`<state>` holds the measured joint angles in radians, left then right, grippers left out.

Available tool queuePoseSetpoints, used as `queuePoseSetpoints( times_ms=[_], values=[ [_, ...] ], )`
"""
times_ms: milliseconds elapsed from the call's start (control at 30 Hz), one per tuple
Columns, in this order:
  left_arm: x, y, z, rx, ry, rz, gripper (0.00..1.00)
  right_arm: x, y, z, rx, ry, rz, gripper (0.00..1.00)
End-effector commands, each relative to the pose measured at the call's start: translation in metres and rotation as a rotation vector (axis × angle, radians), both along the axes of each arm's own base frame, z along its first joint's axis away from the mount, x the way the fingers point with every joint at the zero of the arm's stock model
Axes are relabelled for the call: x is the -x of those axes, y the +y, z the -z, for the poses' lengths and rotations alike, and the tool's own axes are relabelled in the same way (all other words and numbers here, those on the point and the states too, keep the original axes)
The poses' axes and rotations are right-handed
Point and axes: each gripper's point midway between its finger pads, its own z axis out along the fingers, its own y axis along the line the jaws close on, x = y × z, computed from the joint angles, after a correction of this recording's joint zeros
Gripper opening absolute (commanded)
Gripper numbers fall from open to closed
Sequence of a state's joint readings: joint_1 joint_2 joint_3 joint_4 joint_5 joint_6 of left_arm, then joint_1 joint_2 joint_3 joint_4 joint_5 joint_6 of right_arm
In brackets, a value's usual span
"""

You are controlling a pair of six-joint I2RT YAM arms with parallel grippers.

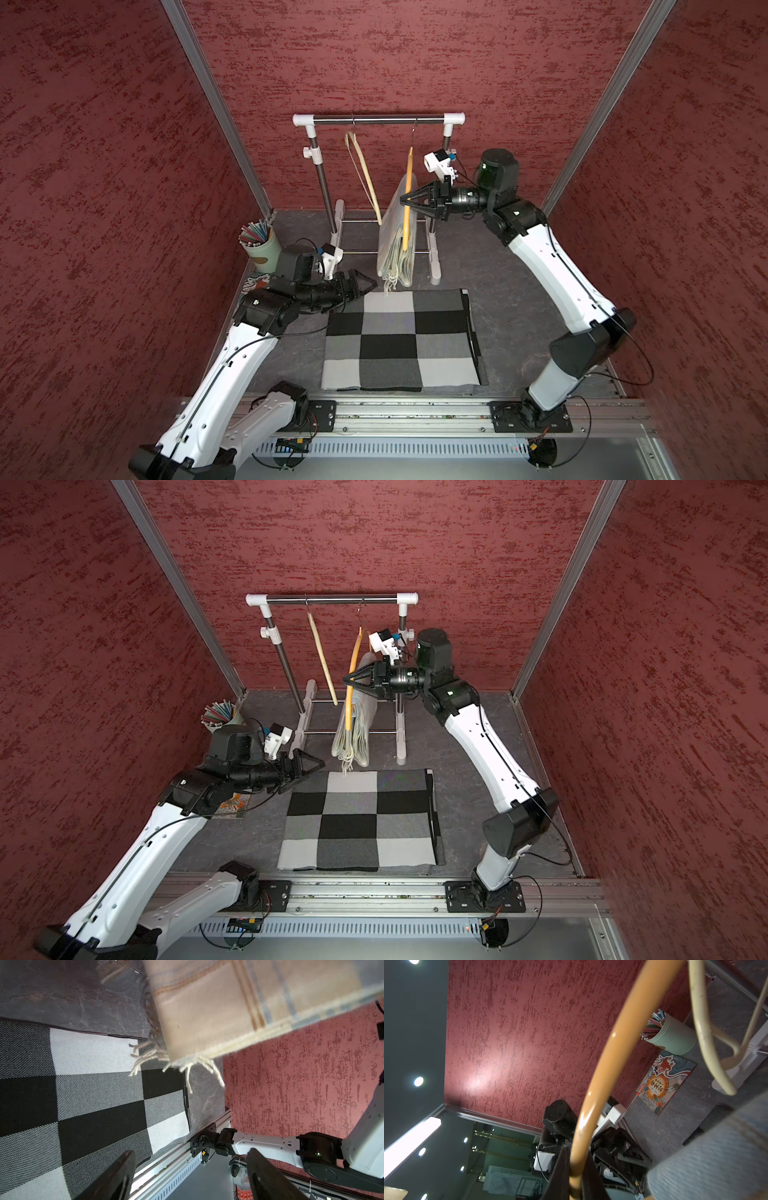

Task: Hang the scarf on the hanger
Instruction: Place the hanger at the clothesline.

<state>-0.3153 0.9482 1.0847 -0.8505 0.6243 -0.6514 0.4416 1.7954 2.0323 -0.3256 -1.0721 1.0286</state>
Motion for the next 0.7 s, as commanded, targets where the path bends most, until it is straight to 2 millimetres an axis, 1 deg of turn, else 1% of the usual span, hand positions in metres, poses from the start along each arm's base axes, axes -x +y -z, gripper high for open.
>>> queuePoseSetpoints(
  times_ms=[0, 67, 133, 233, 300, 367, 500, 667],
  values=[
    [0.001, 0.005, 0.000, -0.022, -0.023, 0.004, 0.87, -0.014, -0.008, -0.047, -0.074, -0.163, 0.028, 0.00],
    [0.002, 0.007, 0.006, -0.035, -0.008, 0.009, 0.87, -0.028, -0.009, -0.053, -0.091, -0.190, 0.035, 0.00],
    [0.004, 0.009, 0.012, -0.051, 0.004, 0.011, 0.87, -0.042, -0.012, -0.055, -0.101, -0.191, 0.044, 0.00],
    [0.005, 0.012, 0.018, -0.065, 0.011, 0.001, 0.88, -0.061, -0.020, -0.053, -0.119, -0.169, 0.057, 0.00],
    [0.006, 0.014, 0.023, -0.066, 0.015, -0.008, 0.88, -0.069, -0.024, -0.050, -0.123, -0.161, 0.065, 0.00],
    [0.005, 0.014, 0.026, -0.063, 0.018, -0.013, 0.88, -0.067, -0.025, -0.052, -0.131, -0.176, 0.050, 0.00],
    [0.003, 0.014, 0.030, -0.065, 0.028, -0.010, 0.88, -0.051, -0.026, -0.058, -0.143, -0.228, -0.018, 0.00],
    [0.001, 0.014, 0.031, -0.075, 0.031, -0.008, 0.88, -0.034, -0.030, -0.065, -0.141, -0.268, -0.048, 0.00]
  ],
)
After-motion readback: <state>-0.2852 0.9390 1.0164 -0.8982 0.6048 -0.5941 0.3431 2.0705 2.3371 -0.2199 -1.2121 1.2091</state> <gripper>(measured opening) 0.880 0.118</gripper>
